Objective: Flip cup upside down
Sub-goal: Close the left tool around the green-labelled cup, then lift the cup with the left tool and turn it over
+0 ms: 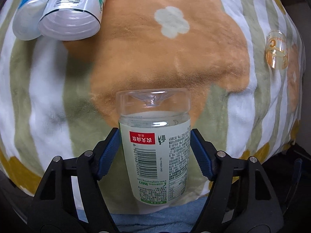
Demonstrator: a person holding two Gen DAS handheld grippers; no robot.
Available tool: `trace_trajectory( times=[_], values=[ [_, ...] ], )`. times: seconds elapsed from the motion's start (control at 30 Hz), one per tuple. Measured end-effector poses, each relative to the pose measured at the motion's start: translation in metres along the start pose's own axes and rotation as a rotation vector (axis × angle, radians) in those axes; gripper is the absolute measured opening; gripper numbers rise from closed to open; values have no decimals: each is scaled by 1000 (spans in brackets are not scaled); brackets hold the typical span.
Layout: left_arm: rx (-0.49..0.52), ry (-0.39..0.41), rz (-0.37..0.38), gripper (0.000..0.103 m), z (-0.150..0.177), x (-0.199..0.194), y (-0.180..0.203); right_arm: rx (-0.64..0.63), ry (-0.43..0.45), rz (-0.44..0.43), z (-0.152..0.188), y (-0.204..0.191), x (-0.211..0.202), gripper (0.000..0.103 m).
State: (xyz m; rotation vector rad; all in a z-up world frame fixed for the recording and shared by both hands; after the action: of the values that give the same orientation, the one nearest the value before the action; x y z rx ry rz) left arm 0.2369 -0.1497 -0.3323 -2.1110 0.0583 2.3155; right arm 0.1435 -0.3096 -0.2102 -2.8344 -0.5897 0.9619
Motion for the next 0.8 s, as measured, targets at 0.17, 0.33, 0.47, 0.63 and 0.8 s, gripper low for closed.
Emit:
trace_trajectory(
  times=[0.17,0.33,0.47,0.63,0.8],
  values=[
    [0,3,23,60,-3,5,2,-4,-4,-3,1,-2,-1,103],
    [4,98,45,60,-5,-11,-3,-2,-3,-4,1,-2,-2,103],
    [67,392,84,60,3,-57,1,0,8,-7,5,-3,-3,103],
    [12,806,84,60,8,-93,-8,-8,1,-21,20,-7,-1,103],
    [-115,946,85,60,1,-84,-22,-87,-16,7,29,-13,-5,103]
  ],
)
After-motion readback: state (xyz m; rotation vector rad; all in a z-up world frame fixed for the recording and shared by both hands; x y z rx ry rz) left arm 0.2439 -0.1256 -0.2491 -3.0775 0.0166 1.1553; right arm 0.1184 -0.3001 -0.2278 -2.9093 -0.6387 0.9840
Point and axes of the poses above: each gripper's, at about its wrist camera, not at the fingertips, and x roughly the way its jaws point, y to its right, z to its underside, the point moved 9 cm from there along x, roughly the way its jaws point, and after that the axes turned 10 degrees about -z, right-handed, at the moved point
